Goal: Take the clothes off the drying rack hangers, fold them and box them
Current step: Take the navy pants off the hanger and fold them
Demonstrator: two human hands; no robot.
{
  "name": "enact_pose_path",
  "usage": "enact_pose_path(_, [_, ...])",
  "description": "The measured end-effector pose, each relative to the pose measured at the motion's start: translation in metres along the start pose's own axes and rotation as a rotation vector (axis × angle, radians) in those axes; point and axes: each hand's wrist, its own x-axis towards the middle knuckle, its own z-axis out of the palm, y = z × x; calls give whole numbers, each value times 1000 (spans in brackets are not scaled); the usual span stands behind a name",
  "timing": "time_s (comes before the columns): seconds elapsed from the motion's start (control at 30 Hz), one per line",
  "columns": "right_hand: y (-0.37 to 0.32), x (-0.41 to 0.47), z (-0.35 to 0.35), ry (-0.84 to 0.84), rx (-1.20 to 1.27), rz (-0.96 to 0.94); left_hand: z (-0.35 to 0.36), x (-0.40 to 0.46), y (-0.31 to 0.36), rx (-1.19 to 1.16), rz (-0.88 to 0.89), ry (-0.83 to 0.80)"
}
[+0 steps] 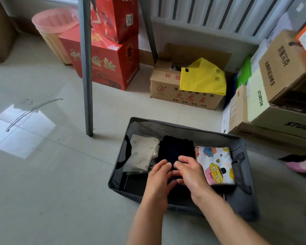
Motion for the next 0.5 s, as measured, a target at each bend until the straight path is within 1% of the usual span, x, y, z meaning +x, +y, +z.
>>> enact_pose_path(0.07, [-16, -27, 5, -9, 46, 5, -2, -24, 11, -59, 25, 18])
enact_pose_path(0.17, [-43, -67, 8, -23, 50, -3, 1, -68, 29, -149, 50, 41])
enact_pose_path(0.33, [-87, -135, 11, -37, 6, -33, 6, -149, 68, -208, 95, 44])
enact_pose_path(0.5, [-148, -217, 16, -66, -26, -56, 7, -236, 113, -252, 137, 50])
